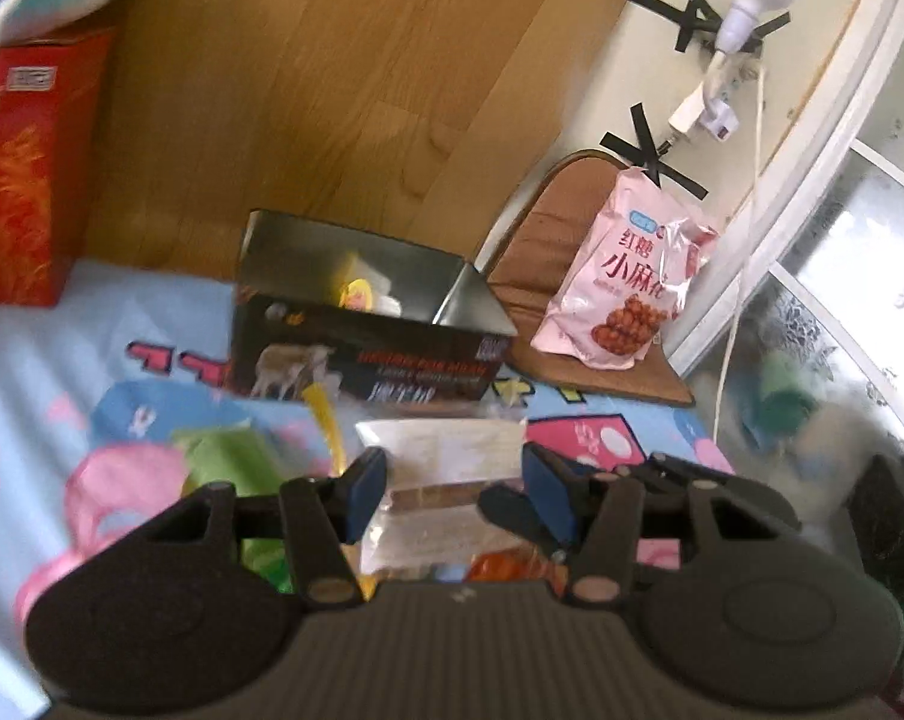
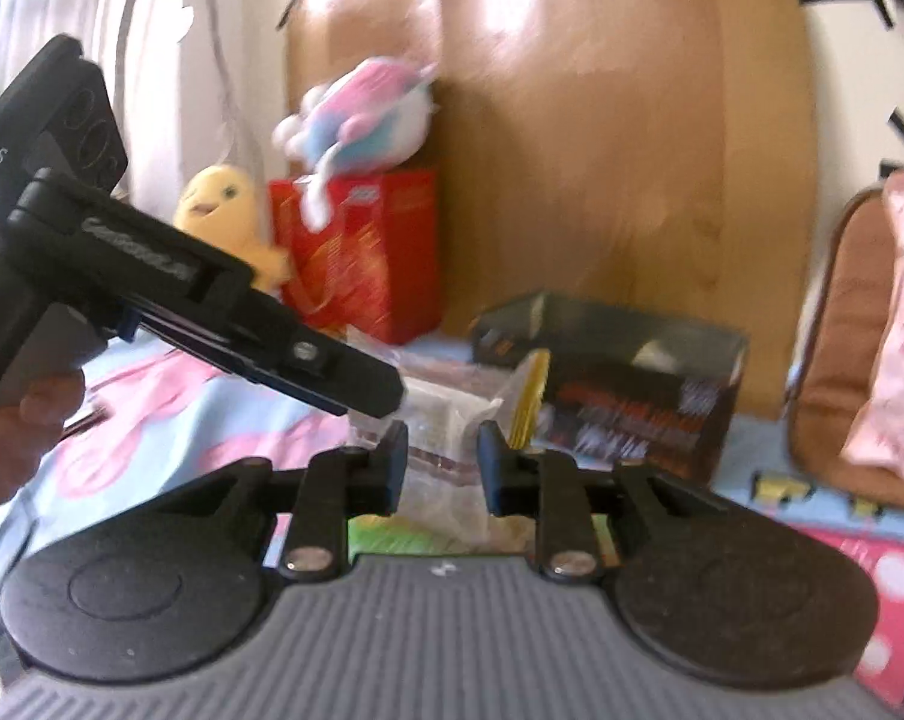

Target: Organize snacks

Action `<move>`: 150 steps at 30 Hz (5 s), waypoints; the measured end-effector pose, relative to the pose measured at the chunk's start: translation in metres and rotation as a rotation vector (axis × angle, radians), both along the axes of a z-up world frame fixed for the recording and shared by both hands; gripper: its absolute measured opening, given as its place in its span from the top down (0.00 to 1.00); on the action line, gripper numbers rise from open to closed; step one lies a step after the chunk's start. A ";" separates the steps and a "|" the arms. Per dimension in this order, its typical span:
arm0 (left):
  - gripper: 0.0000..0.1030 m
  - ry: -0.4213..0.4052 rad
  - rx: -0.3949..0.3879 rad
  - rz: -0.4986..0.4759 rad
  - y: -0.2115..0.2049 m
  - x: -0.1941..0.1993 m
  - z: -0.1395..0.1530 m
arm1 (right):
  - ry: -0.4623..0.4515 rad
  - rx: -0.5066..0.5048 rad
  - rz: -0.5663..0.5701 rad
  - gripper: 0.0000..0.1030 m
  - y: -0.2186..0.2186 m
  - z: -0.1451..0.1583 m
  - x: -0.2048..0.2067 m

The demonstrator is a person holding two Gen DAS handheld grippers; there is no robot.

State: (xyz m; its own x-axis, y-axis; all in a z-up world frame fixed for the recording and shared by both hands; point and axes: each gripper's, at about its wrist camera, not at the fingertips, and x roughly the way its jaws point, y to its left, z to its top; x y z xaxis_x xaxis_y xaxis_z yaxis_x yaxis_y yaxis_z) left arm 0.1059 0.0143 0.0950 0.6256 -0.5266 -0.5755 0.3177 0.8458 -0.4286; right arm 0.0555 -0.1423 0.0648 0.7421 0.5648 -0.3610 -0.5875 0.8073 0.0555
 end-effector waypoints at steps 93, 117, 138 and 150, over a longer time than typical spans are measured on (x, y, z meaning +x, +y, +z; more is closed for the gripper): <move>0.42 0.032 -0.125 0.118 0.028 0.102 -0.019 | 0.094 0.071 -0.147 0.46 -0.025 -0.007 0.134; 0.41 0.224 -0.047 0.019 0.005 0.007 -0.087 | 0.401 0.125 -0.086 0.47 -0.057 -0.061 0.076; 0.38 0.241 -0.076 0.020 0.006 -0.010 -0.085 | 0.270 -0.139 -0.005 0.38 -0.028 -0.058 0.025; 0.38 0.082 -0.115 0.021 0.007 0.036 -0.025 | 0.044 -0.084 -0.109 0.41 -0.030 -0.028 0.039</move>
State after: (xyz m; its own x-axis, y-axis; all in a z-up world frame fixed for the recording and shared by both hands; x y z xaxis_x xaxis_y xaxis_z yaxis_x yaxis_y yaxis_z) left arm 0.1419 0.0212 0.0702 0.5902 -0.5798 -0.5618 0.2604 0.7954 -0.5473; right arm 0.0942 -0.1725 0.0371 0.7799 0.4479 -0.4372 -0.4942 0.8693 0.0091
